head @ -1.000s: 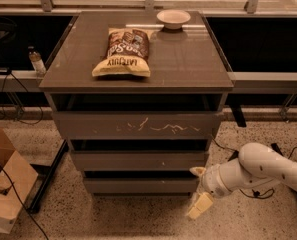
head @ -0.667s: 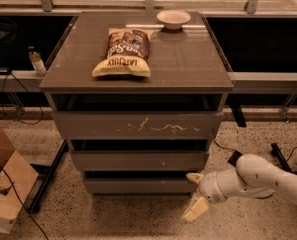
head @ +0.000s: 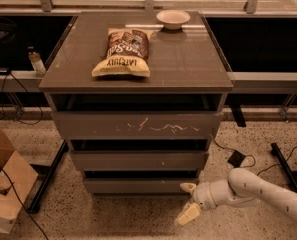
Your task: Open bottom drawer
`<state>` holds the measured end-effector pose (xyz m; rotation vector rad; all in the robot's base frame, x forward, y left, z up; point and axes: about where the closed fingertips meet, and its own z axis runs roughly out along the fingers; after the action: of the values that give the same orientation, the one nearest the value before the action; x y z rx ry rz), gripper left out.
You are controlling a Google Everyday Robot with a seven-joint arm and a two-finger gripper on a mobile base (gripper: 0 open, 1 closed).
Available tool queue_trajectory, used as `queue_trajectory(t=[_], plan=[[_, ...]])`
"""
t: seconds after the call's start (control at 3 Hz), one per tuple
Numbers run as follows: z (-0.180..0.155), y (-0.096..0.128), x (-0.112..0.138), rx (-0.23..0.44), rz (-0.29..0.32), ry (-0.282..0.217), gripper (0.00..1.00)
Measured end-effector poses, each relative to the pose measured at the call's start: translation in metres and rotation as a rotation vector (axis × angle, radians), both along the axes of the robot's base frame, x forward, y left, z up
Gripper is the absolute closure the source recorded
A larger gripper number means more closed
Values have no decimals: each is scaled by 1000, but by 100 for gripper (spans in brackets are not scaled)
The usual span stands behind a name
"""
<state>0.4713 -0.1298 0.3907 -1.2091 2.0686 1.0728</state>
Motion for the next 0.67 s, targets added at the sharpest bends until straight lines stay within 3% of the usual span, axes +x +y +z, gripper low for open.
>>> queue_trajectory(t=[0.33, 0.67], plan=[[-14, 6, 7, -27, -32, 13, 0], [-40, 14, 22, -53, -74, -15, 0]])
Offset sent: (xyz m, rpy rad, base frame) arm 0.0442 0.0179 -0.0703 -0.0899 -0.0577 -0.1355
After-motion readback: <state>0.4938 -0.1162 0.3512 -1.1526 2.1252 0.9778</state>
